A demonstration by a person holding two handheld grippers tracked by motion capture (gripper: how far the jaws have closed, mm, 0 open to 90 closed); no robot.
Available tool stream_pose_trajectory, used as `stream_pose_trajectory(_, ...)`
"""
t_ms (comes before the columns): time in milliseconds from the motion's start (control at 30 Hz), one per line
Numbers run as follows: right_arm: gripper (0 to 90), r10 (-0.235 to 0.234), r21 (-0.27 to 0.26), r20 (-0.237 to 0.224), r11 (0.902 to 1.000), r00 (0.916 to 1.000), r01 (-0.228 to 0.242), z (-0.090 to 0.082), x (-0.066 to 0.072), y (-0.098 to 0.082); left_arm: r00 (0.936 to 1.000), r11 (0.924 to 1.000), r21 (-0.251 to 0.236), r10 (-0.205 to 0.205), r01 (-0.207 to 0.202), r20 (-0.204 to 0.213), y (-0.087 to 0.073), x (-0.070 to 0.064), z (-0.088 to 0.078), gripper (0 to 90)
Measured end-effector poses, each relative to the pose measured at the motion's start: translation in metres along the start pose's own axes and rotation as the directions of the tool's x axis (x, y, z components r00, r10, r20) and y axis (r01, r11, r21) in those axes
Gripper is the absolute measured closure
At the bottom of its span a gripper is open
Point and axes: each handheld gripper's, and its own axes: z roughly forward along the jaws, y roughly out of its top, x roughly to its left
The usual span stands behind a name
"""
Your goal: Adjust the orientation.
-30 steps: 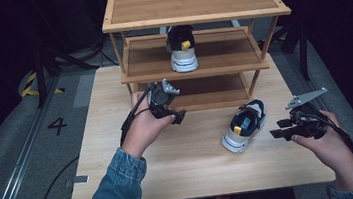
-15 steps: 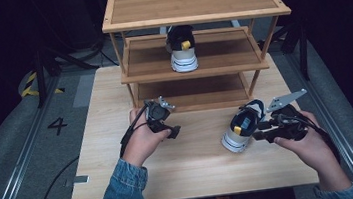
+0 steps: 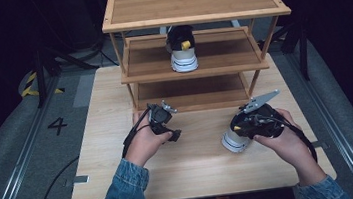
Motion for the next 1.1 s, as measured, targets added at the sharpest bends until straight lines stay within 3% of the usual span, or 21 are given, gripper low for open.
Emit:
stream_pose_trajectory(100,85.8,-0.008,-0.004,0.034,1.0000,0.9994,0.008,0.001,0.001,0.001,1.0000,1.0000,-0.005,0.002,-0.002,-0.004,-0.001,0.001,-0.001,26.8)
stream_pose_trajectory(167,88.3,-0.009,-0.007,0.035,0.9999,0.9994,0.009,0.000,-0.001,0.000,1.0000,1.0000,-0.007,-0.001,0.001,-0.009,-0.003,0.002,-0.003,27.0)
stream_pose_trajectory(433,90.0,-0.020,-0.003,0.038,0.9998,0.9991,0.020,-0.003,-0.001,-0.002,0.9999,0.9999,-0.004,-0.013,0.013,-0.006,-0.006,0.003,-0.002,27.1)
stream_pose_trajectory(767,90.0,0.018,-0.008,0.056,0.9998,0.9982,-0.017,-0.031,-0.006,-0.015,1.0000,0.9999,-0.006,-0.009,0.009,0.004,-0.005,0.005,0.000,27.1)
stream_pose_trajectory(1100,90.0,0.073,0.036,0.144,0.9962,0.9869,-0.079,-0.062,-0.013,-0.042,0.9997,1.0000,-0.005,0.009,-0.008,0.024,0.003,0.003,0.007,27.1)
